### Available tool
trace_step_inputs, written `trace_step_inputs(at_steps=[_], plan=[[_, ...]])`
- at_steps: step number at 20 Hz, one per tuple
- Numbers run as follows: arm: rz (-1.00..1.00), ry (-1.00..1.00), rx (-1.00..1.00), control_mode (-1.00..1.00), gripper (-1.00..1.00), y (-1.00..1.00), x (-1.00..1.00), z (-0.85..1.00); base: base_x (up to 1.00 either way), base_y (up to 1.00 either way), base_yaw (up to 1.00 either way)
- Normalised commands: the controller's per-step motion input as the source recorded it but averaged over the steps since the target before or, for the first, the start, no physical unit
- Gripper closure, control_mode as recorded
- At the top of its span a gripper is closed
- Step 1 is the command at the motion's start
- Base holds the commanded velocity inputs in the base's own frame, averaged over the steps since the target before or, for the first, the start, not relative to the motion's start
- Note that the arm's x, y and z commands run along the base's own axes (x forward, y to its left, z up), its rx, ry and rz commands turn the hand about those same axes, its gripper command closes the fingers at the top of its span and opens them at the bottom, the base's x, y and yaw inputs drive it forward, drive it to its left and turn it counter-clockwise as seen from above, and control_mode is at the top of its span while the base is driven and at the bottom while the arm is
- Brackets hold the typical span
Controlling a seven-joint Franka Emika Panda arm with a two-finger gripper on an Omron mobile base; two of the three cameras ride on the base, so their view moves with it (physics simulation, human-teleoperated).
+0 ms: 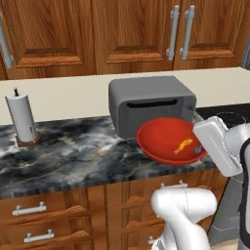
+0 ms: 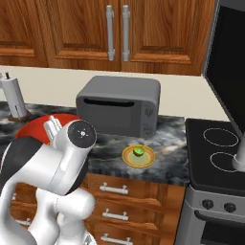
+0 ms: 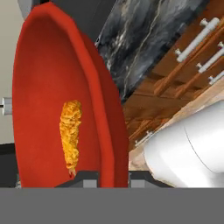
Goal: Remove the kiwi from the bowl and place it on the small plate. Then place the bowl with only the shrimp in the microwave, close the door, and press the start button to microwave the shrimp.
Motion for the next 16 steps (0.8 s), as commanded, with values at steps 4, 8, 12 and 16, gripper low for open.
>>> trace_step_inputs(at_steps=[4, 8, 12, 16], plan=[[0.0, 0.0, 0.0, 1.0, 1.0, 0.0, 0.0, 0.0, -1.0, -0.18, -0.1], [0.0, 0.0, 0.0, 1.0, 1.0, 0.0, 0.0, 0.0, -1.0, -0.13, -0.1], [0.0, 0.0, 0.0, 1.0, 1.0, 0.0, 0.0, 0.0, -1.0, -0.43, -0.39], [0.0, 0.0, 0.0, 1.0, 1.0, 0.0, 0.0, 0.0, -0.78, -0.54, -0.55]])
